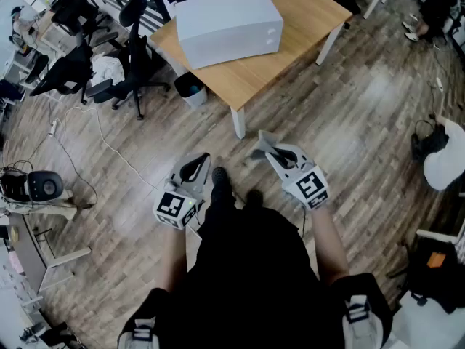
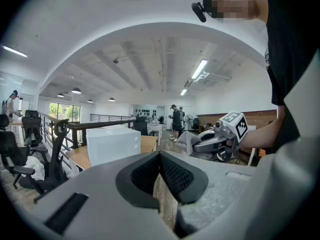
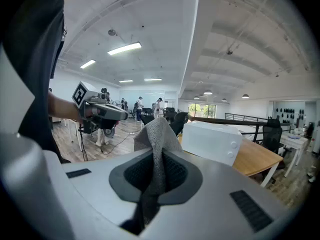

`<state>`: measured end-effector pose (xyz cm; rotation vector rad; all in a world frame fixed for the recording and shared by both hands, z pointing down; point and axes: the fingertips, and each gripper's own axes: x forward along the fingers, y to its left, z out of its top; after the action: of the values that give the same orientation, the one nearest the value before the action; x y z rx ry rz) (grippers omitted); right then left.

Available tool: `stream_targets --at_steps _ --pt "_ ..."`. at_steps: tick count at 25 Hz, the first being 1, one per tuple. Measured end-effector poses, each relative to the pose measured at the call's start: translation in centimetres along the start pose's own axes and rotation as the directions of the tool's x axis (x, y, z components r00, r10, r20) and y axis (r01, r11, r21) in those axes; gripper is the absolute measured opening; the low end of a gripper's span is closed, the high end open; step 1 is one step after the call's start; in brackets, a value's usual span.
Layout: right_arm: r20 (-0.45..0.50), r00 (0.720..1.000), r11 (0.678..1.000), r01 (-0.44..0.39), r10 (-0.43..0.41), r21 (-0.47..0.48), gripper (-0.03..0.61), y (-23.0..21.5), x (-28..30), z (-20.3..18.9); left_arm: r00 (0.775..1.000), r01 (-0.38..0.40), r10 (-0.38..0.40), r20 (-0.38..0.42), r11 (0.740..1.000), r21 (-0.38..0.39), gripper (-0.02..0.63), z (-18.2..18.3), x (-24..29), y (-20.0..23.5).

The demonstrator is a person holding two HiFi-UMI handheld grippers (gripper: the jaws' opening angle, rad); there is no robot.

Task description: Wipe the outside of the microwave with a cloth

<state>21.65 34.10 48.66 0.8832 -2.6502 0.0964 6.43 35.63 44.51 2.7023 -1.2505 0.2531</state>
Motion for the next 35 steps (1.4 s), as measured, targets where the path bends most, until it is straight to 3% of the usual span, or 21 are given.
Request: stream_targets --at_steps 6,17,27,35 --pt "-0.002 1.0 1.0 0.004 -0.004 -0.003 0.011 0.2 -1.9 -1.0 1.0 0.011 -0.011 -0.001 1.0 0.011 0.002 -0.3 0.3 -2.0" --pt "-0.031 1.0 1.0 -0.004 0.004 -0.018 0.014 -0.5 -0.4 -1.3 1.0 -0.009 0.009 0.01 1.0 0.001 0.002 0.0 0.3 -0.7" --pt "-0.064 0.998 1.0 0.001 0.001 0.027 0.014 -2.1 4.1 -0.8 1.0 -0.027 0.027 -0.001 0.999 -0.019 0.002 -0.1 0.9 3.6" --pt "-0.098 0.995 0.999 0.001 -0.005 -0.048 0.014 -2.5 8.5 0.7 1.0 -0.023 0.023 -0.001 0.999 -0.036 0.002 0.2 1.3 8.0"
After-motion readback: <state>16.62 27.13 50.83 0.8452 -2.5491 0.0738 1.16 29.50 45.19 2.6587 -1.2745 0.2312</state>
